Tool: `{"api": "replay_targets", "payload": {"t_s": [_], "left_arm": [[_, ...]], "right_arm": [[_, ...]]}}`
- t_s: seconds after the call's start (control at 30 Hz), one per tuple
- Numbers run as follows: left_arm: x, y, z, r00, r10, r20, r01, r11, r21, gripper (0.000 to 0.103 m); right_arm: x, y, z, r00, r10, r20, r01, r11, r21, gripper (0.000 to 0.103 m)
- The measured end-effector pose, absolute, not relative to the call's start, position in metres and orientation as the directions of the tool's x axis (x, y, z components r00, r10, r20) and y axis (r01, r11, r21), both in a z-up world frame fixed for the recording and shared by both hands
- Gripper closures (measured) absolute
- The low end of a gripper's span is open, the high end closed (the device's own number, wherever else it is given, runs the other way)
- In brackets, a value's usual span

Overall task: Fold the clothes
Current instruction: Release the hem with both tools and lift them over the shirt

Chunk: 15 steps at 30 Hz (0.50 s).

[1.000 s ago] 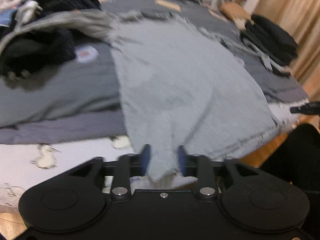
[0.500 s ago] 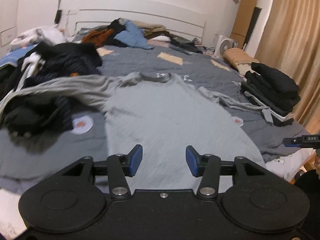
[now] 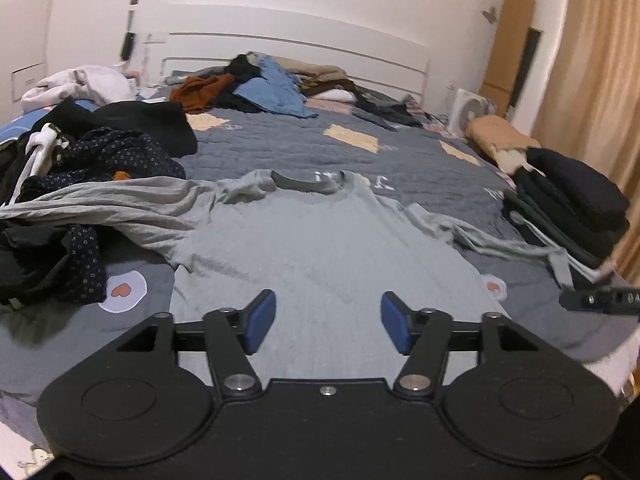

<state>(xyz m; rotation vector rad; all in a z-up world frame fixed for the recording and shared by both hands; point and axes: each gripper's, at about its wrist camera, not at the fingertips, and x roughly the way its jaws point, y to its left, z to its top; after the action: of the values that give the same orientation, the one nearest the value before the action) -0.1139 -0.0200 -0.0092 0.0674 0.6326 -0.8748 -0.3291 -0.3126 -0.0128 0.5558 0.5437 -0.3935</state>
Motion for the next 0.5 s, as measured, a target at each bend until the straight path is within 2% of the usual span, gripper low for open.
{"api": "replay_targets", "payload": {"t_s": [0.07,0.27,0.5], "left_arm": [[-0.109,-0.03,-0.014,0.471,-0.694,-0.545,0.724,0.657,-0.21,0.044],[-0.1,-0.06,-0.018,0.493,-0.664,-0.562,0.731,0.667,-0.146,0.044],[-0.088,-0.085,-0.023,0.524,-0.64,-0.562,0.693,0.704,-0.154,0.044]], "right_arm": [[-0.32,-0.315,-0.015,0.79,-0.2,-0.579,0.482,0.787,0.386,0.06],[-0.29,-0.324,-0.019,0.792,-0.199,-0.577,0.475,0.795,0.377,0.06],[-0.251,-0.334,-0.012,0.794,-0.203,-0.573,0.458,0.82,0.345,0.06]]}}
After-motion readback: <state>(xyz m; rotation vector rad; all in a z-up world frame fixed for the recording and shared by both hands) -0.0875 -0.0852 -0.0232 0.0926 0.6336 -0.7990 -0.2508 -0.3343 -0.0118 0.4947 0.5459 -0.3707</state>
